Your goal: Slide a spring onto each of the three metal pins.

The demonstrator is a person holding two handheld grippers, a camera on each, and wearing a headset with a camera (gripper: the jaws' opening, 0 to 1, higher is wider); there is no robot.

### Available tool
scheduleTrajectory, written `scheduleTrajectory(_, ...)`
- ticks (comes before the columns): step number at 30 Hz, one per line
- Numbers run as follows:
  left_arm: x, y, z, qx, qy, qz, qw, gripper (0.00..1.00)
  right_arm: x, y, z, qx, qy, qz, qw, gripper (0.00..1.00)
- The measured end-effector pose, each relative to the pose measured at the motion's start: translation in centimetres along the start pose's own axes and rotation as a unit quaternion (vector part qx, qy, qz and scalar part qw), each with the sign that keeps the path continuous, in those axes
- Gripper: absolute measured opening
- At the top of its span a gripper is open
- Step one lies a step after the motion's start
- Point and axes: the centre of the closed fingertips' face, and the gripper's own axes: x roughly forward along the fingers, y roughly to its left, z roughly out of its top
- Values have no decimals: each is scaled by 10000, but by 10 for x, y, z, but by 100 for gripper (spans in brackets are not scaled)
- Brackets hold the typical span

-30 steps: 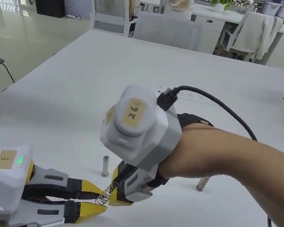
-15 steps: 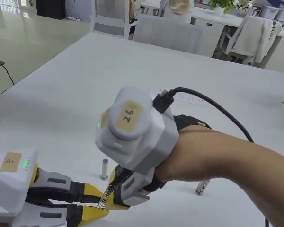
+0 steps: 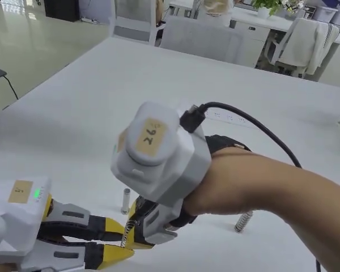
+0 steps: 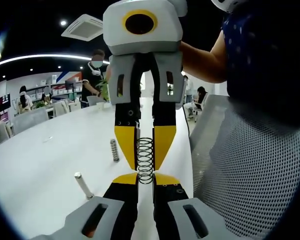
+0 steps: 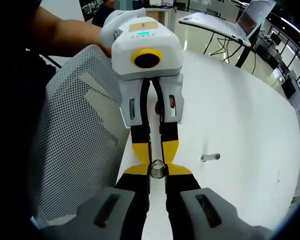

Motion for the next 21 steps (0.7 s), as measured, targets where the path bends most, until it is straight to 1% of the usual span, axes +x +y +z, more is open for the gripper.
scheduleTrajectory(5,1,0,-1,6,21,12,10000,3,1,0,-1,0,25,11,10000,8)
scheduleTrajectory(10,1,1,0,-14,13,46,10000,7,1,-3,-2,-24,64,-26,10000,8)
scheduleTrajectory(14,-1,3,-2,-36,41,98,9999,13,1,-4,-2,-20,62,-24,10000,8)
scheduleTrajectory(16,-4,4,-4,-94,49,149,9998,17,0,-5,-3,-13,68,-38,10000,8)
scheduleTrajectory(18,-8,7,-6,-145,43,243,9996,20,-1,-6,-3,9,65,-52,10000,8)
scheduleTrajectory(21,-13,9,-9,-203,52,339,9992,23,-1,-9,-5,22,79,-82,9999,8)
